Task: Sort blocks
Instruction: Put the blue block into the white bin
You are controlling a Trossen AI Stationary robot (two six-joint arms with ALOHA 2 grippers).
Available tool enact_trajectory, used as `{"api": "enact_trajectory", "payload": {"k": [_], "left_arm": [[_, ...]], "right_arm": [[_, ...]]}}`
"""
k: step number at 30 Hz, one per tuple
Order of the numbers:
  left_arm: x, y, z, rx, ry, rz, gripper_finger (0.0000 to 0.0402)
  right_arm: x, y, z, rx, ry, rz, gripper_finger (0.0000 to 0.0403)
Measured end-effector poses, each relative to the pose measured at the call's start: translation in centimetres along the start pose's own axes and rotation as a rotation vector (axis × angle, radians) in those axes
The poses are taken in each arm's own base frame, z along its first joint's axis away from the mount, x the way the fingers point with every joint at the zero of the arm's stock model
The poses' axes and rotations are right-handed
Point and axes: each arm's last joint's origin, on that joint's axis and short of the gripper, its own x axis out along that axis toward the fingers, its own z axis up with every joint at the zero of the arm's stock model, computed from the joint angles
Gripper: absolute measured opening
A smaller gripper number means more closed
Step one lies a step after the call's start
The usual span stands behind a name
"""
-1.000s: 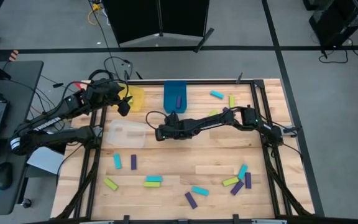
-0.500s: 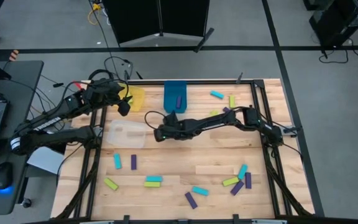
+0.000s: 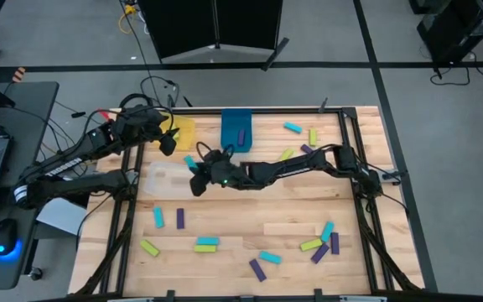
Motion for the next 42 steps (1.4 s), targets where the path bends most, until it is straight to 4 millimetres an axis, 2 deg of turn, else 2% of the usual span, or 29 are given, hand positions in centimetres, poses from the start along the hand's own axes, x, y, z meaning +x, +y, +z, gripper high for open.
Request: {"api": "enact_trajectory", "payload": {"k": [9, 20, 22, 26, 32, 37, 42], "left_arm": [[0.0, 0.0, 0.1, -0.017, -0.009, 0.0, 0.0285], [0.0, 0.0, 0.8, -0.07, -0.076, -0.005, 0.0285], [0.0, 0.0, 0.8, -0.074, -0.083, -0.005, 0.0285], [0.0, 0.0, 0.9, -0.076, -0.089, -0.014, 0.0285], [-0.1, -0.1, 1.0, -0.079, -0.103, -0.021, 0.0285], [0.0, -0.1, 0.9, -0.076, -0.094, -0.024, 0.0285], [0.0, -0.1, 0.9, -0.075, -0.091, -0.028, 0.0284]], "right_arm": [[0.3, 0.0, 0.6, -0.036, -0.005, 0.071, 0.0118], [0.1, 1.0, 0.8, -0.069, -0.062, 0.182, 0.0119], [0.6, 1.1, 0.5, -0.059, -0.089, 0.233, 0.0119], [2.4, 0.6, -1.7, -0.054, -0.093, 0.273, 0.0119], [4.9, 1.3, -2.3, -0.049, -0.123, 0.352, 0.0119], [7.6, 1.4, -4.3, -0.067, -0.075, 0.346, 0.012], [8.4, 1.7, -3.9, -0.064, -0.056, 0.328, 0.0142]]}}
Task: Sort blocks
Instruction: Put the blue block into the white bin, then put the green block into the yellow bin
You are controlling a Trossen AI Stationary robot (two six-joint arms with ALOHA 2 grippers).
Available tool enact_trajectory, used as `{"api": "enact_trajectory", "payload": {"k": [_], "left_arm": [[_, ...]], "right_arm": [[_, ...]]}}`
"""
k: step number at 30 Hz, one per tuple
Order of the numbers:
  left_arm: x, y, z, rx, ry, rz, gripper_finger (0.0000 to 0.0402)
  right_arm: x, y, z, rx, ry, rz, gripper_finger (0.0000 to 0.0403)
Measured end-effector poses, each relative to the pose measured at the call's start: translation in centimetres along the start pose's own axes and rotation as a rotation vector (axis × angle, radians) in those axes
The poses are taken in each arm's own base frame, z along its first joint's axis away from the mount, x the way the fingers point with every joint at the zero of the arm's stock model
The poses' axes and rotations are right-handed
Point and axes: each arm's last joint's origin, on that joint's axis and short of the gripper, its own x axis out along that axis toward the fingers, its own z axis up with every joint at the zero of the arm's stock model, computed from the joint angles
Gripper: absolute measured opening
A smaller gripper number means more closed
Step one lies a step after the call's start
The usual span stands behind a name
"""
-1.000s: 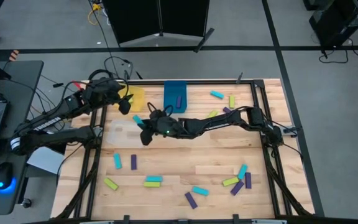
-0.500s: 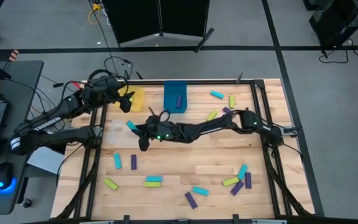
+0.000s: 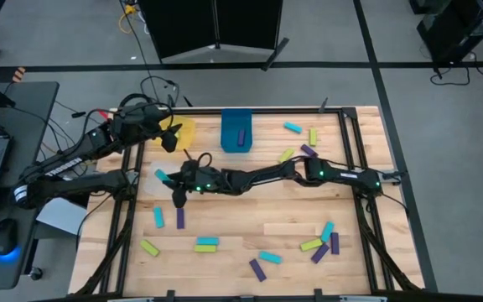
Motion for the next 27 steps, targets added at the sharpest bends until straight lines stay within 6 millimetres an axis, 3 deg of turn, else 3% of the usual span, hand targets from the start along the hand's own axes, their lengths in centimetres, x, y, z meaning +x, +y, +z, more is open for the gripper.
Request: {"api": "enact_trajectory", "payload": {"k": [10, 14, 20, 24, 27], "left_arm": [[0.0, 0.0, -0.3, 0.011, 0.029, 0.003, 0.0284], [0.0, 0.0, -0.4, 0.037, 0.045, 0.003, 0.0284], [-0.2, 0.1, -0.3, 0.004, 0.027, 0.002, 0.0284], [-0.4, 0.1, -0.2, -0.022, 0.008, -0.001, 0.0284], [-0.4, 0.1, -0.2, -0.024, 0.006, -0.003, 0.0284]], "right_arm": [[0.0, -0.7, 0.6, -0.034, 0.041, 0.016, 0.0253], [-0.5, 0.4, 1.6, -0.168, 0.03, 0.015, 0.0271], [-3.4, 4.0, 6.8, -0.365, 0.01, -0.093, 0.0261], [-5.3, 3.1, 6.7, -0.396, 0.03, -0.131, 0.0255], [-8.1, 2.3, 6.5, -0.383, -0.06, -0.163, 0.0254]]}}
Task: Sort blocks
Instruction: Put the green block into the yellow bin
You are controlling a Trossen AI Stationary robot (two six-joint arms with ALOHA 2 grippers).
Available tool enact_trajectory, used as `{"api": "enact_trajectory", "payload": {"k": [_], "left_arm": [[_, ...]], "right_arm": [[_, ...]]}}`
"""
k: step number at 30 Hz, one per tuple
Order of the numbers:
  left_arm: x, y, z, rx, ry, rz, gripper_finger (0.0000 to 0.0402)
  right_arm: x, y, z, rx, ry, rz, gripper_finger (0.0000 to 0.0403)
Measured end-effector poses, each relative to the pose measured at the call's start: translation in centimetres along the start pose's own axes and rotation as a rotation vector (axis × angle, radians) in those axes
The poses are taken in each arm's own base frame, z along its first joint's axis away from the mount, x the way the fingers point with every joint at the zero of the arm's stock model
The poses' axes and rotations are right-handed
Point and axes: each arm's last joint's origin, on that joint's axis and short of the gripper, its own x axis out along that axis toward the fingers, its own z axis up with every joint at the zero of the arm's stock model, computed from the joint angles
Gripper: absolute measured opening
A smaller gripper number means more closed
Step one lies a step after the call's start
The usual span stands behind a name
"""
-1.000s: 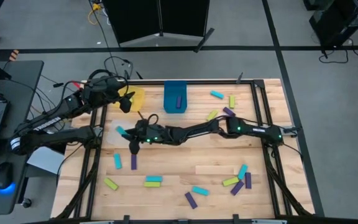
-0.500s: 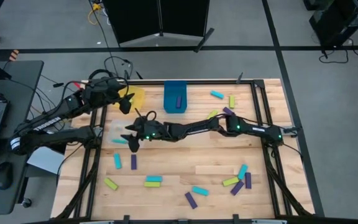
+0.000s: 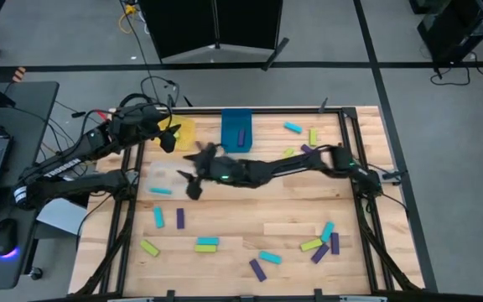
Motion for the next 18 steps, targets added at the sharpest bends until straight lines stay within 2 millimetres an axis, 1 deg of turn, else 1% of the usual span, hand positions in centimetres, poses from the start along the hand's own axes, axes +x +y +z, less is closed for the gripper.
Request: {"api": "enact_trajectory", "payload": {"k": [1, 3, 5, 7, 10, 11, 14, 18], "left_arm": [[0.0, 0.0, 0.0, 0.0, 0.001, -0.001, 0.0284], [0.0, 0.0, 0.0, 0.001, 0.004, -0.016, 0.0284], [0.0, -0.1, 0.0, 0.015, 0.008, -0.048, 0.0284], [0.1, -0.4, 0.0, 0.032, 0.016, -0.123, 0.0284], [0.8, -0.9, -0.1, 0.038, 0.051, -0.234, 0.0284], [1.1, -1.2, -0.3, 0.043, 0.073, -0.263, 0.0284], [2.4, -2.5, -0.8, 0.069, 0.153, -0.325, 0.0284], [3.9, -5.1, -1.8, 0.136, 0.248, -0.415, 0.0284]], "right_arm": [[-1.3, -0.5, 0.1, 0.03, -0.05, -0.015, 0.0254], [-4.0, -1.8, -0.7, 0.085, -0.117, -0.024, 0.0254], [-6.7, -3.2, -2.2, 0.108, -0.154, -0.05, 0.0254], [-9.4, -4.4, -3.5, 0.126, -0.182, -0.091, 0.0254], [-13.2, -5.3, -3.5, 0.188, -0.254, -0.105, 0.0254], [-14.2, -5.6, -3.7, 0.193, -0.256, -0.108, 0.0254], [-16.4, -6.3, -4.8, 0.172, -0.216, -0.135, 0.0254], [-18.7, -6.4, -4.0, 0.189, -0.251, -0.121, 0.0254]]}}
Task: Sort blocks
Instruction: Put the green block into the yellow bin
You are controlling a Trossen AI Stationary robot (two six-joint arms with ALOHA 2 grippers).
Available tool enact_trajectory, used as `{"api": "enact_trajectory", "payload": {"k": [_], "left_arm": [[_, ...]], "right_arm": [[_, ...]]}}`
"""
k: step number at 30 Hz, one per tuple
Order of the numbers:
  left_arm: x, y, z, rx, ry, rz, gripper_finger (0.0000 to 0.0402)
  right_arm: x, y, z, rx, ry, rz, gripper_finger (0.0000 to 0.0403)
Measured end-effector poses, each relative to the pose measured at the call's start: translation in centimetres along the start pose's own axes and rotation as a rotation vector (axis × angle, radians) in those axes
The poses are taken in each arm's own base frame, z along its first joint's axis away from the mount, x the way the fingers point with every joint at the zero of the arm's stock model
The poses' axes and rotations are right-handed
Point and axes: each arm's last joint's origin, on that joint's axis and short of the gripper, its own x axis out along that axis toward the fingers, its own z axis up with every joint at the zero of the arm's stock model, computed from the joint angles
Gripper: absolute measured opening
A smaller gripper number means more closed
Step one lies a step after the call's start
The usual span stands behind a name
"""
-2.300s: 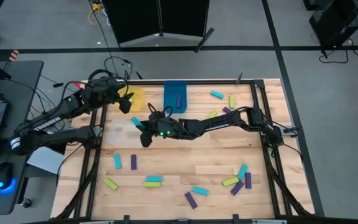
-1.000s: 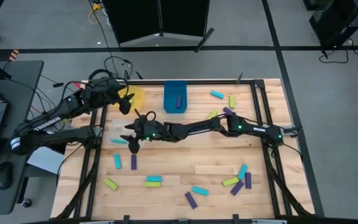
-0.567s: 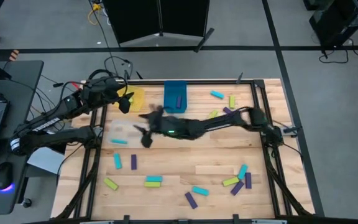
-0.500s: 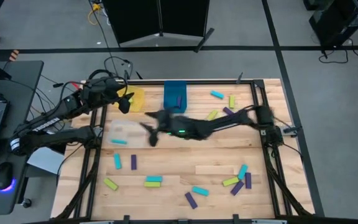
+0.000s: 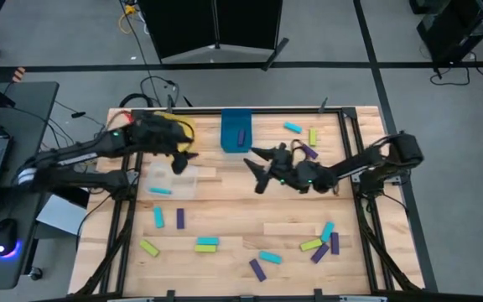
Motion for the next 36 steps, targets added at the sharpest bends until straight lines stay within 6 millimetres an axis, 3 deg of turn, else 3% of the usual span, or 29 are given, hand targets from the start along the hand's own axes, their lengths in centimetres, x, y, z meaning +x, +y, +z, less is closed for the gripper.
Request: {"api": "enact_trajectory", "payload": {"k": [4, 7, 15, 19, 28, 36], "left_arm": [[1.9, -2.3, -0.6, 0.07, 0.089, -0.072, 0.0281], [2.2, -4.3, -0.7, 0.129, 0.115, -0.109, 0.0272], [-0.6, -9.4, 0.6, 0.072, 0.101, -0.206, 0.024], [-1.1, -11.9, -1.0, 0.042, 0.193, -0.233, 0.0226], [0.2, -17.8, -5.7, -0.043, 0.535, -0.276, 0.0218], [-0.2, -21.0, -8.7, -0.002, 0.906, -0.09, 0.0219]], "right_arm": [[-1.6, -0.1, 0.0, -0.047, 0.022, 0.023, 0.0254], [-2.6, -0.2, 0.3, -0.049, 0.012, 0.031, 0.0254], [-3.7, -1.0, -0.3, -0.068, 0.046, 0.03, 0.0254], [-3.8, -1.0, -0.4, -0.072, 0.049, 0.029, 0.0254], [-3.6, -1.2, -0.4, -0.104, 0.054, 0.027, 0.0254], [-3.3, -1.6, -0.4, -0.108, 0.056, 0.045, 0.0254]]}}
